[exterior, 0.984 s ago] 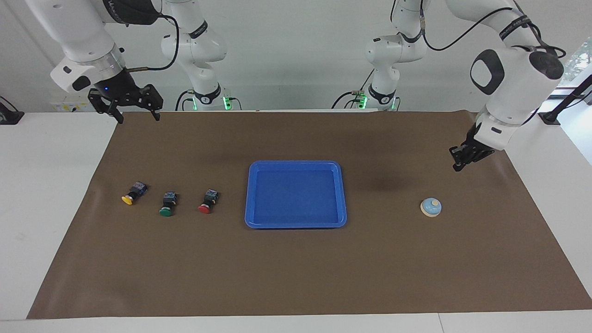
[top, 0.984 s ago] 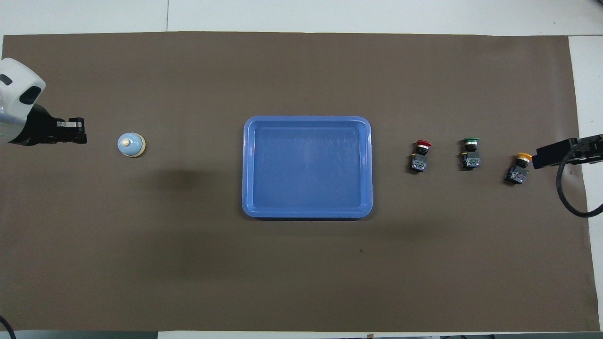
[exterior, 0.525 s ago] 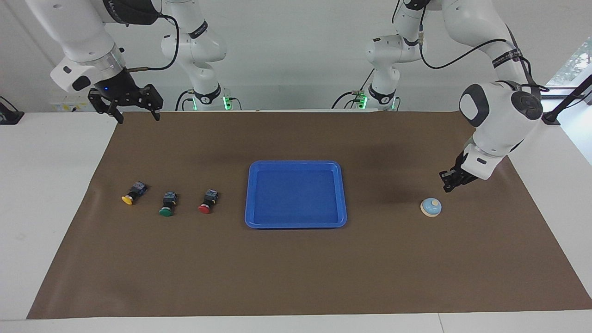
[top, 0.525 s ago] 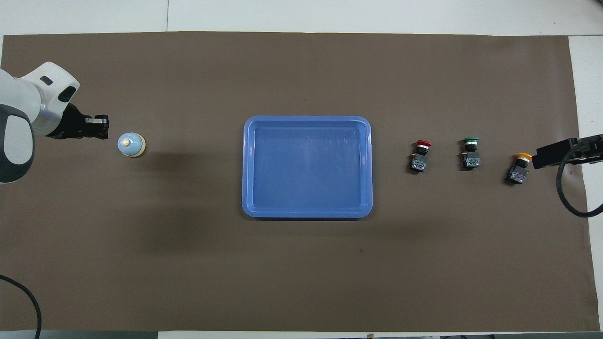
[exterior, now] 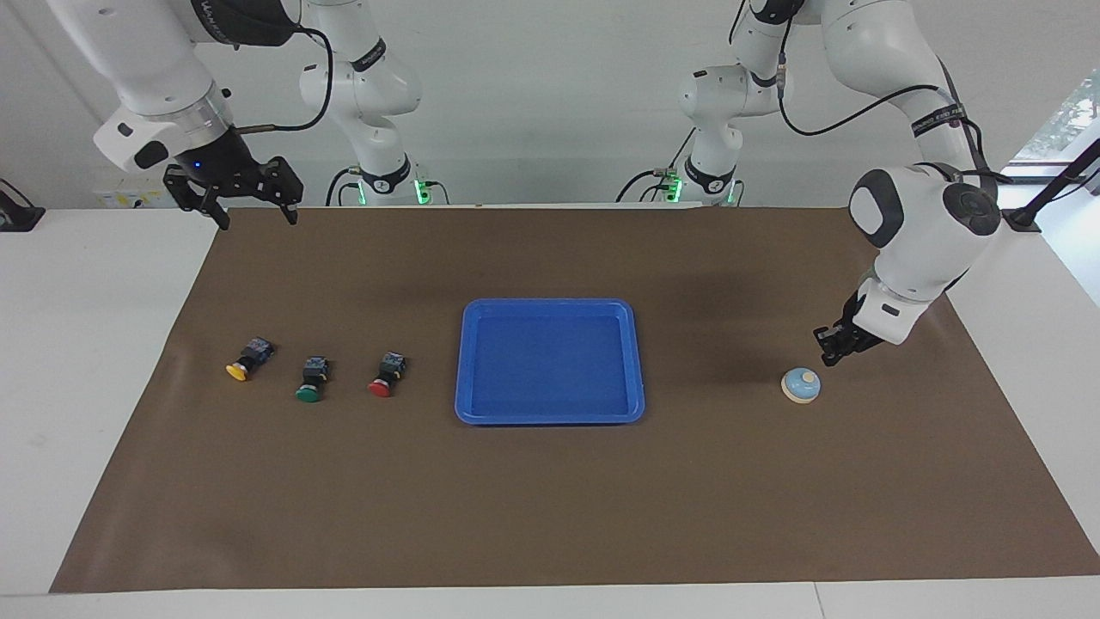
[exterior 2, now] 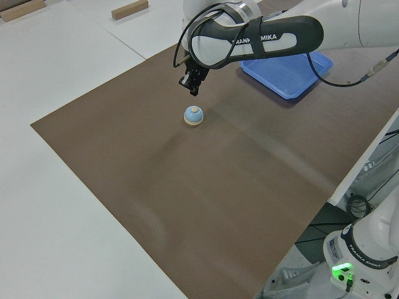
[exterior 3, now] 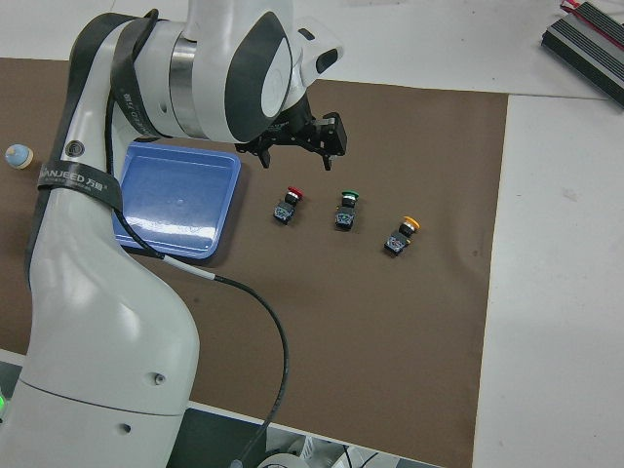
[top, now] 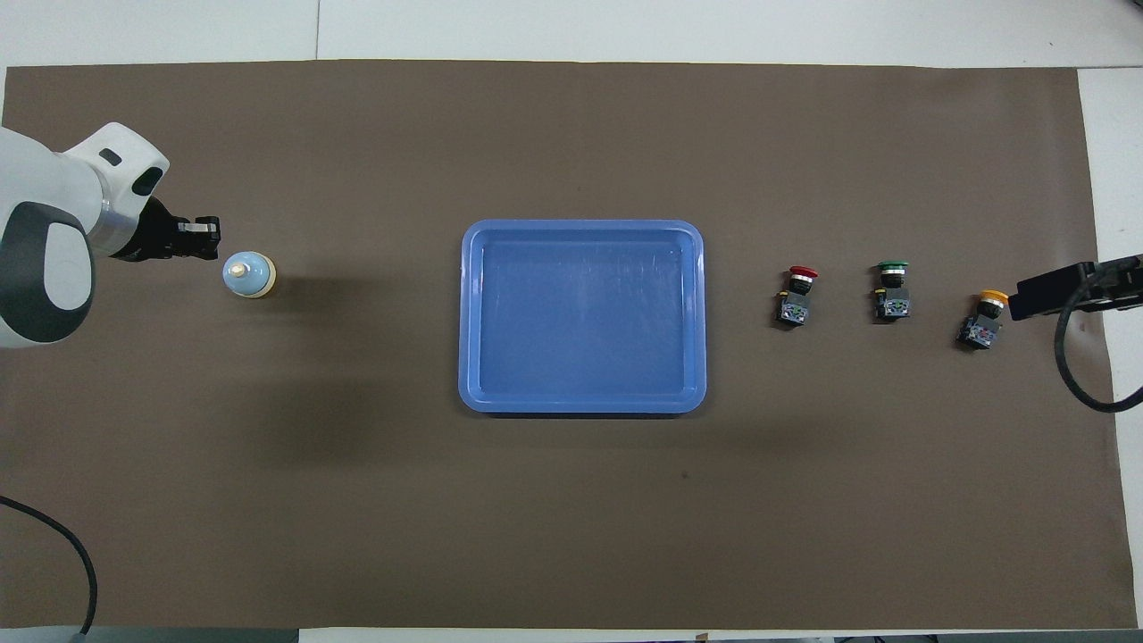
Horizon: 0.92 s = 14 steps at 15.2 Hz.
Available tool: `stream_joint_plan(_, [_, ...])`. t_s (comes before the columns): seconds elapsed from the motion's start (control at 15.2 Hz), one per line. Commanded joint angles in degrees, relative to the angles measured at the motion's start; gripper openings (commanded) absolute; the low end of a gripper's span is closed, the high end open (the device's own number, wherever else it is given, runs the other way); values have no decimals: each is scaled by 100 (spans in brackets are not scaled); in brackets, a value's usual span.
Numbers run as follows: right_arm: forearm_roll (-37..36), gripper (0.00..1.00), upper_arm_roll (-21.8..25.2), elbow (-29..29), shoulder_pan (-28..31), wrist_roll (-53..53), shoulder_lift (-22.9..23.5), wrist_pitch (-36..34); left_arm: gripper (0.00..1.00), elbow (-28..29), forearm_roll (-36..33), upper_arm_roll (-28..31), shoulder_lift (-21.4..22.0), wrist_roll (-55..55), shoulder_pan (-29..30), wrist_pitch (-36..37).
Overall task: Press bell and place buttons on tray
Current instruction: 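Move the left gripper over the bell and press down on it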
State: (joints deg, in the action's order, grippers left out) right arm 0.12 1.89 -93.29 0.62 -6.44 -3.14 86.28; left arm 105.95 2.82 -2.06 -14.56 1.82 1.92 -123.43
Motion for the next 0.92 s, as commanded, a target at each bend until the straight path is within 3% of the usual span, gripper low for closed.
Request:
stream_joint_plan(0.0, [-65, 100, 22, -58, -18, -68, -73, -41, 0, 145, -71, 39, -55, -59, -25, -295])
stream_joint_plan(0.52, [-56, 100, 22, -58, -18, -68, -73, -42, 0, 716, -71, 39, -205, -50, -25, -1015])
stream_joint_plan(0.85, [-56, 100, 22, -58, -18, -68, -73, -50, 0, 568, -71, 48, -364, -50, -7, -1105])
